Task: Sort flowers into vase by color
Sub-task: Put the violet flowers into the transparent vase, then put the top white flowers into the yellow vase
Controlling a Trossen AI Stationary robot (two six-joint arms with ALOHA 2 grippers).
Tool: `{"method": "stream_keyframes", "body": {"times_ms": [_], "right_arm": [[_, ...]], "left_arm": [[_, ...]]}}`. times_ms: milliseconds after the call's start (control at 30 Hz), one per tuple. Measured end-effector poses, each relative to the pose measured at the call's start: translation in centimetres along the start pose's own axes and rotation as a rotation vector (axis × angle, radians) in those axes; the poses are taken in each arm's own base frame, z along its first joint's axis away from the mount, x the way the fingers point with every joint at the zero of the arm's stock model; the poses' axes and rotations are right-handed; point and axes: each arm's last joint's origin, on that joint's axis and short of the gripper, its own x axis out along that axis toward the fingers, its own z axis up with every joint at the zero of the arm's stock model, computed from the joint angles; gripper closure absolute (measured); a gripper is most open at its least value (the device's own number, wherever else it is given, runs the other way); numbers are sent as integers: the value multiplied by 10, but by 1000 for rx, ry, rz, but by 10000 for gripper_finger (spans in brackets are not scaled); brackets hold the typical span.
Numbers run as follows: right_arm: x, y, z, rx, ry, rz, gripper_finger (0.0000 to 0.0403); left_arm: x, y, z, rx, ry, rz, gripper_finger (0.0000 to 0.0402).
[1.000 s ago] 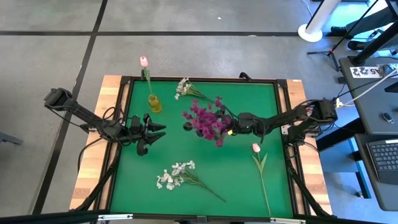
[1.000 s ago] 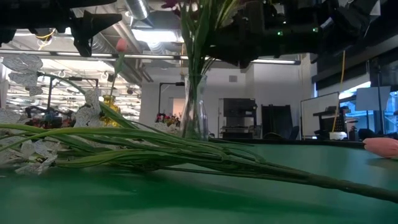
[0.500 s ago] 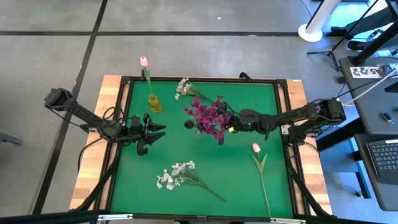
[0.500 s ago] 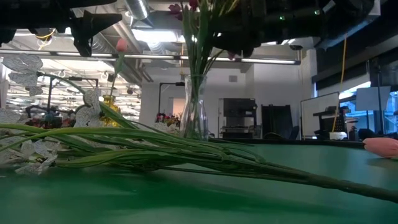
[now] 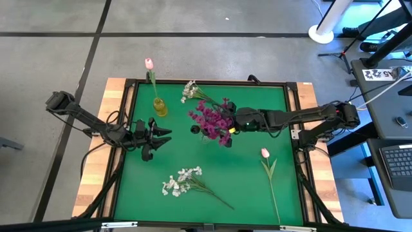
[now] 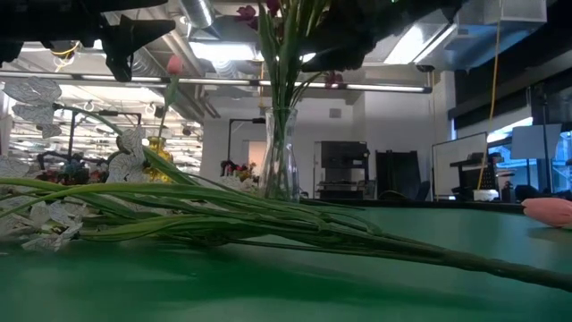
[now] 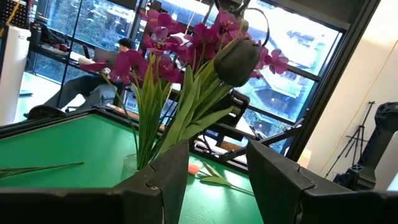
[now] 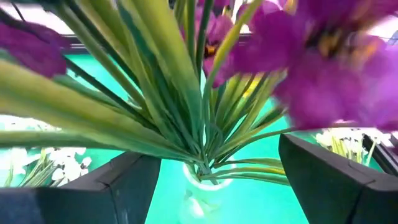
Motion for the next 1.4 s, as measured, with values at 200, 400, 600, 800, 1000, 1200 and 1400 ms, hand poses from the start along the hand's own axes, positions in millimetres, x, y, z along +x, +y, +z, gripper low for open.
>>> {"method": "stream_keyframes", "body": {"times_ms": [200,400,600,800,1000,1200,1400], "right_arm": [[-2,0,-2,-1,83,-1,81],[-1,-1,-11,23,126,-23,81],[2,-1,-22,26,118,-46,81],[-1,-1,-26,39,43,-35,81],[-17,-3,-18,54,-19,-32,81],[-37,-3,-12,54,-50,-52,81],[-44,-2,-15,48,-11,-77,81]], "left_arm": [[0,0,0,0,0,0,244],[0,0,0,0,0,0,244],[0,0,0,0,2,0,244],[0,0,-1,6,10,3,244],[0,0,-2,13,23,5,244],[0,0,-2,12,24,2,244],[0,0,-2,7,16,-1,244]]}}
